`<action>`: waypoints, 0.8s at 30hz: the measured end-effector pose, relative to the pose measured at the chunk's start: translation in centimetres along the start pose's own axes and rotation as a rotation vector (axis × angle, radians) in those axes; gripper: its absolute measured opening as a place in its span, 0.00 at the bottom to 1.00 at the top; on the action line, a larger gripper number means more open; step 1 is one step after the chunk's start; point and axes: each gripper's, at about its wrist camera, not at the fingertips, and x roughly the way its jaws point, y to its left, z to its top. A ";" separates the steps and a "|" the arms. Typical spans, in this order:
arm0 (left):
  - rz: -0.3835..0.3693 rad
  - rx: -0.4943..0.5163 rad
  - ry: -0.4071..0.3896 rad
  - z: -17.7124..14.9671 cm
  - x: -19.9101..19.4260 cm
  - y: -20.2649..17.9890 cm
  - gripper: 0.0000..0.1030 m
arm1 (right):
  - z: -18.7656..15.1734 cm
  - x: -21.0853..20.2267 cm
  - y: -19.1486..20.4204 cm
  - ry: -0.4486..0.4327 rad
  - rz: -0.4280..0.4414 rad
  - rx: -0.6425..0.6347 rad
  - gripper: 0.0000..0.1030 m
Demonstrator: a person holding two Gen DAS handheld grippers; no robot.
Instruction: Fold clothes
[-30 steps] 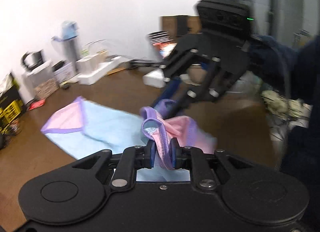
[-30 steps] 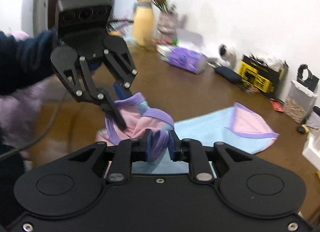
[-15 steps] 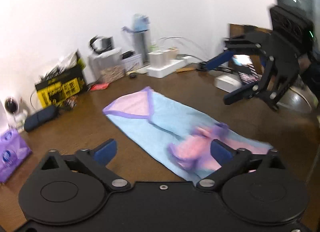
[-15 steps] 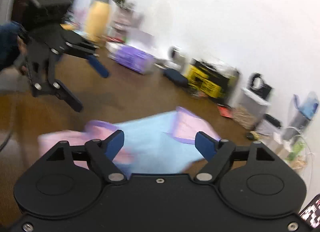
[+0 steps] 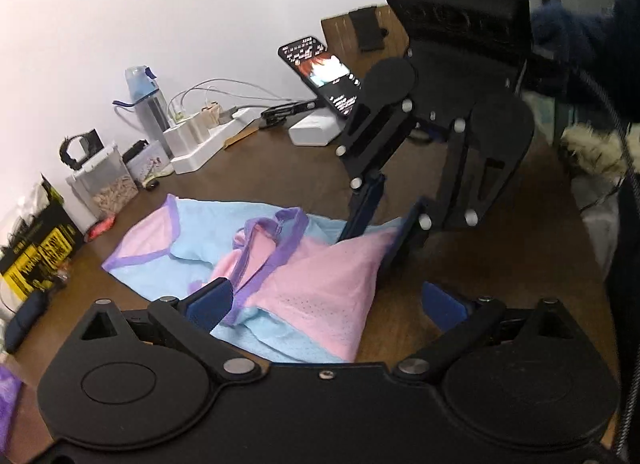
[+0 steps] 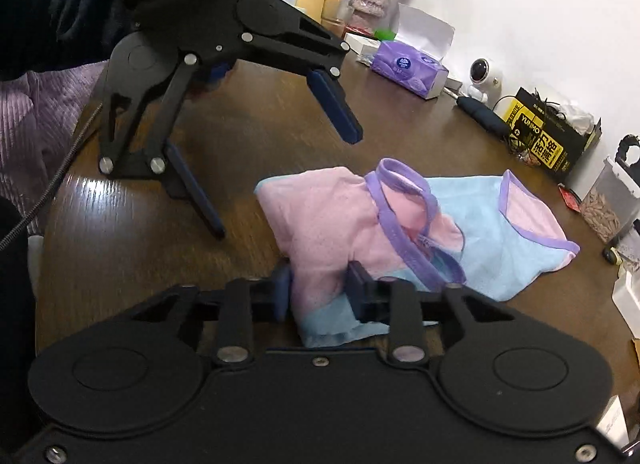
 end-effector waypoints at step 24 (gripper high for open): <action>-0.148 -0.198 0.047 0.1 1.9 3.2 0.20 | 0.1 -3.2 2.5 -0.028 -0.059 -0.024 0.31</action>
